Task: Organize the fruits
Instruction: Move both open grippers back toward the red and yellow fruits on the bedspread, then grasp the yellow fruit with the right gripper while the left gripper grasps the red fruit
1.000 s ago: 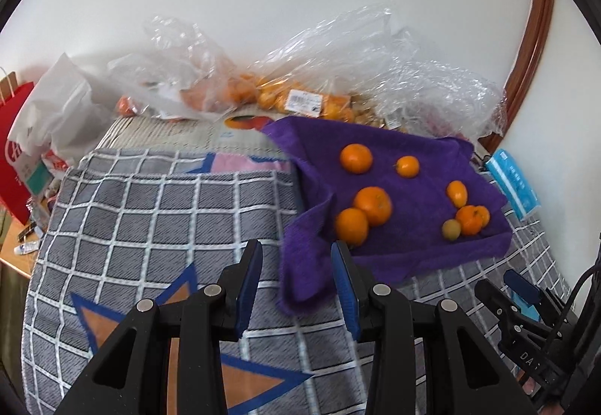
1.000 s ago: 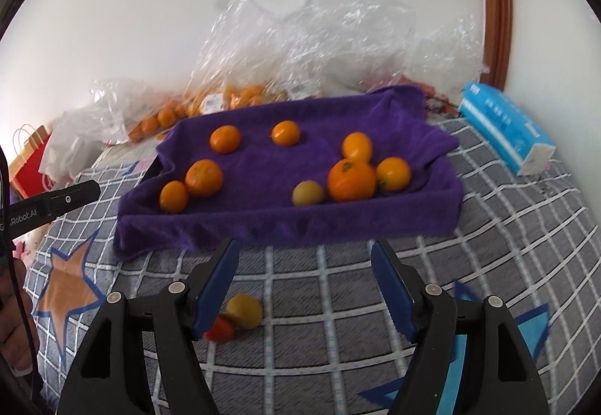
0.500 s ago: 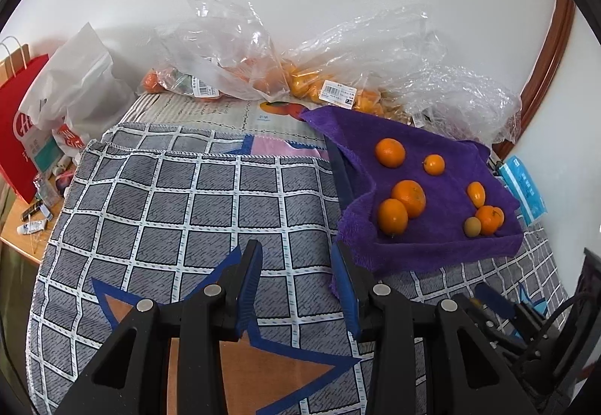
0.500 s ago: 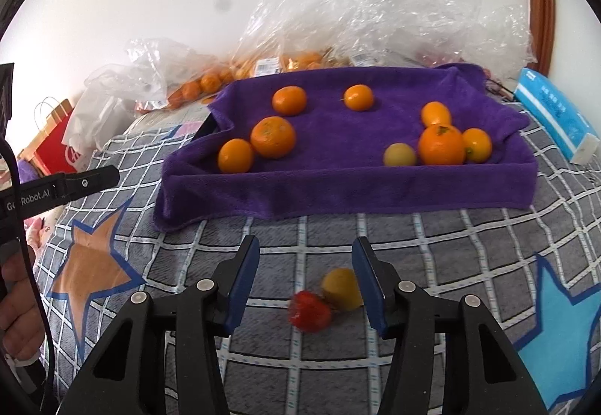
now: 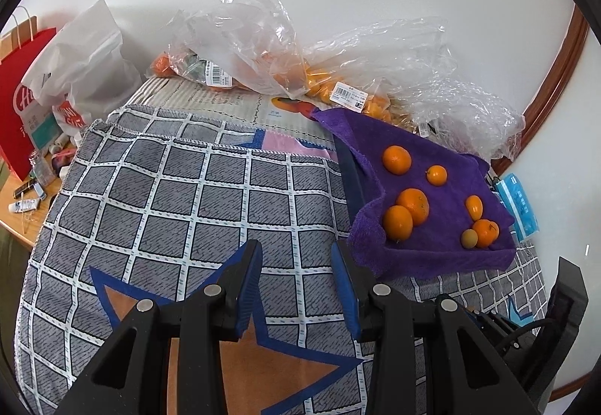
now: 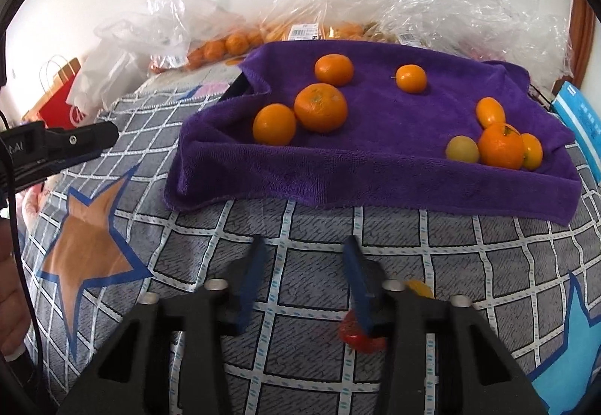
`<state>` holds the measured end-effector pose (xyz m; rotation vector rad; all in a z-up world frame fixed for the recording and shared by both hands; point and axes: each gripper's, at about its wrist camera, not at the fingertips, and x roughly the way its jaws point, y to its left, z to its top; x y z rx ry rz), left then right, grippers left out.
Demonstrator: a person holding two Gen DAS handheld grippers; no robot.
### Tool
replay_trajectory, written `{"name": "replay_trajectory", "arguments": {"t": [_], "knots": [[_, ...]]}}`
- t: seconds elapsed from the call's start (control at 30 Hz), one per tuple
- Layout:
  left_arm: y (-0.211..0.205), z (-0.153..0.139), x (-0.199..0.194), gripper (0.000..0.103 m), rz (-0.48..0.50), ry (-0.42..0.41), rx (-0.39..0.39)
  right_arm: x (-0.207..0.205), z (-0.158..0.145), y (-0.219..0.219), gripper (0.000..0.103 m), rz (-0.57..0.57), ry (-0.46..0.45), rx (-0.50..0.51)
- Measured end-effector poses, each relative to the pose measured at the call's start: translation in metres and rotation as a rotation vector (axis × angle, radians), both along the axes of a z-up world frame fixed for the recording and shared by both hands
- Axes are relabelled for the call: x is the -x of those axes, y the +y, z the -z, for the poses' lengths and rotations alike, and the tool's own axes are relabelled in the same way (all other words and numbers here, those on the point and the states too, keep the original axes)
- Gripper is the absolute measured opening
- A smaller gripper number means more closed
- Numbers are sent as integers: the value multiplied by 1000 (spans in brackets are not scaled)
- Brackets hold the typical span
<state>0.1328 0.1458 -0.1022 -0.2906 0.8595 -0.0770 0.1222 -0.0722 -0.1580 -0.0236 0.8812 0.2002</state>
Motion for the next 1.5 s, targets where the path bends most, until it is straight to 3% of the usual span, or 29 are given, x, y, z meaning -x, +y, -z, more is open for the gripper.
{"name": "replay_trajectory", "arguments": {"t": [0.13,0.43,0.63,0.83,0.9,0.97,1.17,1.37,1.5], "knots": [[4,-1,2,36,-18,11,-12,2,-1,-4,14,2,-4,-20],[8,0,7,36,-43,31,-24,8,-4,-26,14,31,-5,-53],[-10,2,9,36,-24,42,-50,20,-14,-51,21,57,-41,-86],[-27,4,10,36,-2,53,-57,38,-36,-74,36,66,-135,-94],[-32,4,11,36,5,54,-59,43,-41,-84,45,78,-151,-109],[-37,6,12,36,9,58,-64,43,-38,-90,47,79,-141,-130],[-44,8,15,36,14,72,-99,36,-19,-92,45,74,-88,-157],[-46,12,15,36,4,88,-116,27,-7,-86,29,30,-28,-191],[-50,16,13,36,5,103,-116,22,-3,-86,24,11,0,-228]]}}
